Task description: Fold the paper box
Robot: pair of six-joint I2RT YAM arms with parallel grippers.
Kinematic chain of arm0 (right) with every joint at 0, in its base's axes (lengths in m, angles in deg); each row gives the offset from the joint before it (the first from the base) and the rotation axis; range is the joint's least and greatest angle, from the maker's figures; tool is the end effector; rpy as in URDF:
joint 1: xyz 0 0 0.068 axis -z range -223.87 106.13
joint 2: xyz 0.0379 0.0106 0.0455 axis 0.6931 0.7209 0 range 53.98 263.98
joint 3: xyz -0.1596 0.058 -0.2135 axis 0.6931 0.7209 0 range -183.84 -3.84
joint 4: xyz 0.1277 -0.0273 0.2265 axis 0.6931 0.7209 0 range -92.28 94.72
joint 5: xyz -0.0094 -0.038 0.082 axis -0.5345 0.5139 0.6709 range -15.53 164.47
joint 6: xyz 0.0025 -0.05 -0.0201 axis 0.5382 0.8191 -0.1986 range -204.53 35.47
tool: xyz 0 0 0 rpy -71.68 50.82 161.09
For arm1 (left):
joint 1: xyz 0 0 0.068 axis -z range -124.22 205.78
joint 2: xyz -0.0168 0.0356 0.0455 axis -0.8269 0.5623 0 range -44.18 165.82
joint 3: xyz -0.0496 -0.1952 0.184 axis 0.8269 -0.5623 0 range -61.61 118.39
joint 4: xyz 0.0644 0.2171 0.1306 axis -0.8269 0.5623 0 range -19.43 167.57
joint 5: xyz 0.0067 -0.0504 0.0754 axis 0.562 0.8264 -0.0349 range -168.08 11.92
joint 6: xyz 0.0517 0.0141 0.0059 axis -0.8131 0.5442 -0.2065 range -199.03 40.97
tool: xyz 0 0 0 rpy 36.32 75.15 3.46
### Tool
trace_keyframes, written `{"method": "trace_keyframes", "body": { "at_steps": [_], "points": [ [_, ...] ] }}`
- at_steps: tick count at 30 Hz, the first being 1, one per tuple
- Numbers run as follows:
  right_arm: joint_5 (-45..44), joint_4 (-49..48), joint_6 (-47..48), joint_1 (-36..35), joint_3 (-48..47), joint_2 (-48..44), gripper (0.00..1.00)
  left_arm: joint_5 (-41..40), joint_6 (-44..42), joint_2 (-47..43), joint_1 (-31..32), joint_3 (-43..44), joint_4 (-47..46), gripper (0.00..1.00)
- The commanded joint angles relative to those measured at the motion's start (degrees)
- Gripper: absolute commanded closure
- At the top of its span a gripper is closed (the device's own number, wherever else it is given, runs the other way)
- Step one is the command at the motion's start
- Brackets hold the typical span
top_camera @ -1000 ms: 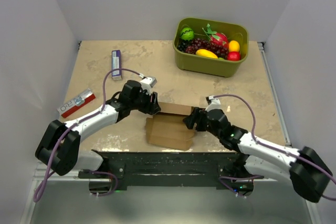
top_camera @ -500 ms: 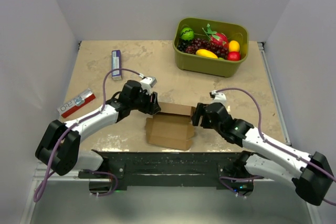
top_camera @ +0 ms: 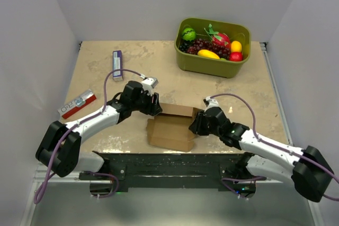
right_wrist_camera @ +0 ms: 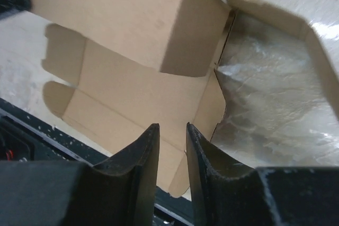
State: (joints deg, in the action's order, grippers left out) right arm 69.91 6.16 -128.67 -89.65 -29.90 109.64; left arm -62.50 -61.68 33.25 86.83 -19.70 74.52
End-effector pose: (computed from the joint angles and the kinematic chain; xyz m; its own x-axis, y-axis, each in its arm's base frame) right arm 0.1414 0.1413 0.1952 -0.7756 0.1985 -0.5992 -0.1820 0.8386 0.5134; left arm 0.2353 -0.1527 0.2088 -0.7210 0.0987 -0.6859 0.4812 0.7835 -0.3931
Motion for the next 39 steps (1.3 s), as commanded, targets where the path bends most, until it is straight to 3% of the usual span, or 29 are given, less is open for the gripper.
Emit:
{"method": "trace_keyframes", "body": {
  "at_steps": [1, 10, 17, 21, 25, 28, 31, 39],
  "points": [
    [4.47, -9.57, -2.53, -0.45, 2.86, 6.11, 0.69, -0.1, -0.82, 0.62, 0.15, 1.6, 0.63, 0.46],
    [-2.73, -6.42, -5.6, -0.36, 4.44, 14.91, 0.73, -0.19, -1.0, 0.53, 0.07, 1.77, 0.71, 0.46],
    [-1.16, -9.16, -5.44, -0.45, 3.39, 19.85, 0.72, -0.02, -0.99, 0.44, 0.15, 1.68, 0.8, 0.46],
    [-3.08, 1.97, -3.24, -0.45, -1.51, 8.46, 0.64, -0.54, -1.08, 0.09, 0.07, 1.77, 0.89, 0.46],
    [-7.82, 12.02, -1.13, -0.45, -7.24, -1.92, 0.45, -0.37, -1.08, 0.09, 0.15, 1.77, 0.89, 0.46],
    [-12.12, 17.29, 0.89, -0.45, -11.46, -4.85, 0.35, -0.19, -1.08, 0.09, 0.15, 1.77, 0.89, 0.46],
    [-15.99, 18.53, 3.26, -0.36, -13.57, -4.07, 0.3, -0.19, -1.08, 0.0, 0.07, 1.77, 0.8, 0.46],
    [-23.82, 20.37, 6.52, -0.36, -15.68, 4.72, 0.29, -0.89, -1.35, -0.52, 0.07, 1.68, 1.06, 0.46]
  ]
}}
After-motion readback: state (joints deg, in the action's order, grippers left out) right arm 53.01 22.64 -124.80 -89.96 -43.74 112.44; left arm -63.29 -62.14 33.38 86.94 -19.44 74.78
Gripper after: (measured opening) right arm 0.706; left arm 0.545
